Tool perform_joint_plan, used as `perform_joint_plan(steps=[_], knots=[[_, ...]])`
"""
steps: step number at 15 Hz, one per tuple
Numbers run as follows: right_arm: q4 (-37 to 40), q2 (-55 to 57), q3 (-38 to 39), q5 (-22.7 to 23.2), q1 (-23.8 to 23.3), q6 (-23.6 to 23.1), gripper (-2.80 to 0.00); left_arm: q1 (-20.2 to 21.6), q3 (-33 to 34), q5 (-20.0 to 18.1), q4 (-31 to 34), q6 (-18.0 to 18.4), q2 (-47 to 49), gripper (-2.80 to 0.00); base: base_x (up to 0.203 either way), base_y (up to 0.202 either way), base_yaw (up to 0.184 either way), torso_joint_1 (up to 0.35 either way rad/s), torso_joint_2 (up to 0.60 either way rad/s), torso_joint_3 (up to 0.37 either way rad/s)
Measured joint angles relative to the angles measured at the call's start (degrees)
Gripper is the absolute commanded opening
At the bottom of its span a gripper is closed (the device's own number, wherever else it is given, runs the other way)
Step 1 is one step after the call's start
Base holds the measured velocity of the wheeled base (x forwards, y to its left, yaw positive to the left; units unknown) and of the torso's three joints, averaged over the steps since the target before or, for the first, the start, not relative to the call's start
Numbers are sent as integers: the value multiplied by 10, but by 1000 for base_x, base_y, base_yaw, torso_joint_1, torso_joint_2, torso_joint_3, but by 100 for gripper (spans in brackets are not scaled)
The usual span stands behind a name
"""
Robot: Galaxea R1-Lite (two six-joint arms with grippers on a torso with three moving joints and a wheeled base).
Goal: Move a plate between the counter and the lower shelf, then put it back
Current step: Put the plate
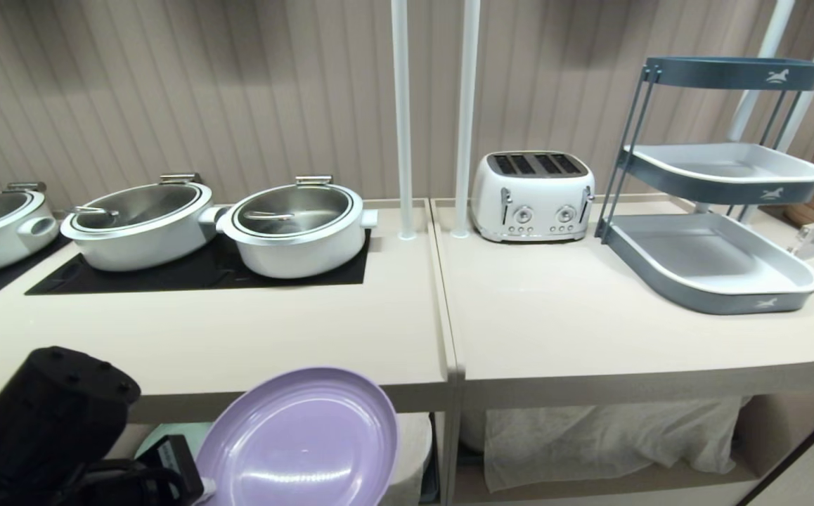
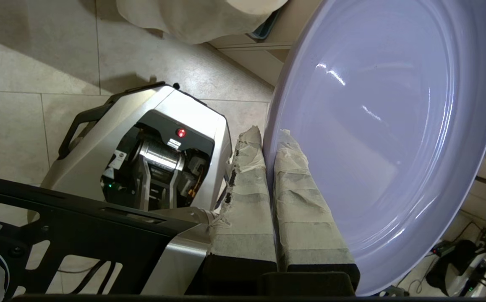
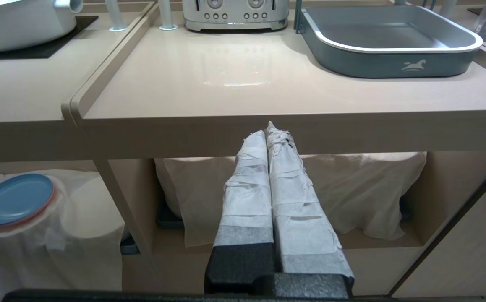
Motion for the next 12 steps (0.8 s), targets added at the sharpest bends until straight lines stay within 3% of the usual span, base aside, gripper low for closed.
perform_joint_plan(steps=[12], knots=[[0,0,0,0,0,0,-280,7,-7,4,-2,2,1,-280,0,0,0,7,-15,-6]])
